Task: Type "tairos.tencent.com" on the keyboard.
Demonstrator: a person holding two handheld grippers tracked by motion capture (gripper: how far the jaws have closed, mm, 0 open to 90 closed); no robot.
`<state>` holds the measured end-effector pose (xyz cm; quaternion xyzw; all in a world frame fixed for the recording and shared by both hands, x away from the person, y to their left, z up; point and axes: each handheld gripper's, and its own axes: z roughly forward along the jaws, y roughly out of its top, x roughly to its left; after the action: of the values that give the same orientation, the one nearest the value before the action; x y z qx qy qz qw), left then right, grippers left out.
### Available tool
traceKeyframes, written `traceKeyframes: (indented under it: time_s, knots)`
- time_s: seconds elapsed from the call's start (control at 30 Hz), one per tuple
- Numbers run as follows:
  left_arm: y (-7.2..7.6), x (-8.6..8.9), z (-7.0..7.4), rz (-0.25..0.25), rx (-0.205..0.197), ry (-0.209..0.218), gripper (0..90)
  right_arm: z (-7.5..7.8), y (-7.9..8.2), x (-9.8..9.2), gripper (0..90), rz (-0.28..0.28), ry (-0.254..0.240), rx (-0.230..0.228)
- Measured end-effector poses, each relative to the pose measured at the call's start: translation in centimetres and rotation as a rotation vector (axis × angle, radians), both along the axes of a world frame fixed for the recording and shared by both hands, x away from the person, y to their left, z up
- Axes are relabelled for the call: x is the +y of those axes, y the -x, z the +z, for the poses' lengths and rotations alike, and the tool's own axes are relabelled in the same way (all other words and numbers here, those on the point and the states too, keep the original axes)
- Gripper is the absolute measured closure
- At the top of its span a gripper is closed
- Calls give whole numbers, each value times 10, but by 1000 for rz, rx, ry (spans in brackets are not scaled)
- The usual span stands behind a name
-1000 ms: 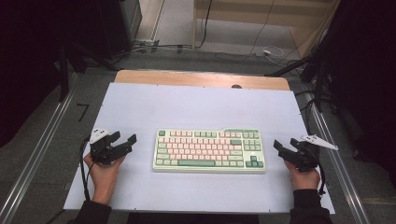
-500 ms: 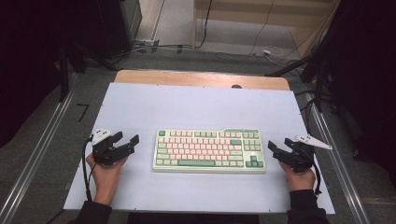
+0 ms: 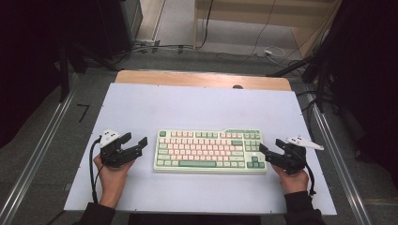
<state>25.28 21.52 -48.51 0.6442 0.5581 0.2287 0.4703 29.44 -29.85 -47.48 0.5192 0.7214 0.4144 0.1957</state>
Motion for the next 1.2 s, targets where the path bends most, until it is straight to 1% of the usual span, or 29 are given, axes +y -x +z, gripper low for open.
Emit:
traceKeyframes:
  time_s: [0.03, 0.1, 0.17, 0.2, 0.23, 0.27, 0.3, 0.33, 0.37, 0.4, 0.43, 0.47, 0.53, 0.57, 0.6, 0.63, 0.67, 0.7, 0.73, 0.8, 0.83, 0.97, 1.0, 1.03, 1.07, 1.1, 1.2]
  knots:
    - [0, -2, 0, -5, -1, 6, 292, 0, 0, 6, 212, 21, 6, 2]
    - [-1, -6, 1, -24, 4, 11, 287, -1, 0, 9, 201, 31, 5, 8]
    - [-2, -12, 1, -44, 4, 20, 281, -1, 0, 17, 174, 54, -1, 20]
    - [-3, -18, 3, -62, -2, 18, 279, 0, 1, 19, 164, 59, -5, 22]
    - [-3, -18, 3, -62, -2, 18, 272, 1, 1, 21, 159, 61, -9, 22]
    - [-3, -25, 5, -82, -11, 11, 269, 1, 2, 23, 154, 66, -11, 19]
    - [-3, -25, 5, -82, -11, 11, 268, 2, 3, 25, 149, 69, -13, 20]
    - [-3, -32, 7, -102, -13, 7, 268, 2, 4, 27, 149, 70, -16, 20]
    - [-3, -32, 7, -102, -13, 7, 268, 2, 5, 29, 148, 76, -16, 19]
    - [-4, -35, 7, -115, -15, 9, 268, 2, 5, 29, 148, 76, -16, 19]
    - [-5, -41, 7, -137, -12, 0, 269, 2, 7, 33, 149, 83, -18, 17]
    - [-5, -41, 7, -137, -12, 0, 270, 2, 7, 33, 149, 83, -18, 17]
    - [-6, -47, 7, -155, -5, -14, 280, 2, 8, 37, 149, 91, -20, 14]
    - [-7, -50, 7, -168, -5, -23, 327, 2, 10, 41, 149, 100, -20, 10]
    - [-7, -53, 7, -183, -7, -28, 327, 2, 10, 41, 149, 100, -20, 10]
    - [-9, -59, 6, -206, -10, -33, 383, 2, 11, 44, 149, 107, -15, 9]
    - [-9, -59, 6, -206, -10, -33, 413, 2, 11, 45, 149, 108, -13, 11]
    - [-10, -62, 6, -219, -11, -31, 447, 2, 11, 46, 149, 112, -8, 11]
    - [-12, -69, 6, -242, -13, -35, 480, 1, 11, 46, 149, 114, -4, 12]
    - [-15, -77, 6, -264, -7, -44, 545, 1, 11, 47, 149, 114, 0, 11]
    - [-15, -77, 6, -264, -7, -44, 588, 1, 11, 46, 149, 113, 0, 11]
    - [-21, -94, 4, -307, -1, -57, 783, 0, 11, 45, 150, 108, 2, 14]
    - [-21, -94, 4, -307, -1, -57, 821, 0, 11, 45, 150, 108, 2, 14]
    - [-23, -96, 3, -309, 2, -60, 821, 0, 11, 45, 150, 108, 3, 16]
    - [-24, -98, 3, -315, 12, -58, 871, 0, 11, 46, 151, 109, 5, 15]
    - [-28, -102, 2, -323, 31, -61, 900, -1, 11, 47, 151, 111, 11, 17]
    - [-30, -104, 1, -334, 37, -60, 900, -1, 11, 47, 151, 115, 17, 16]
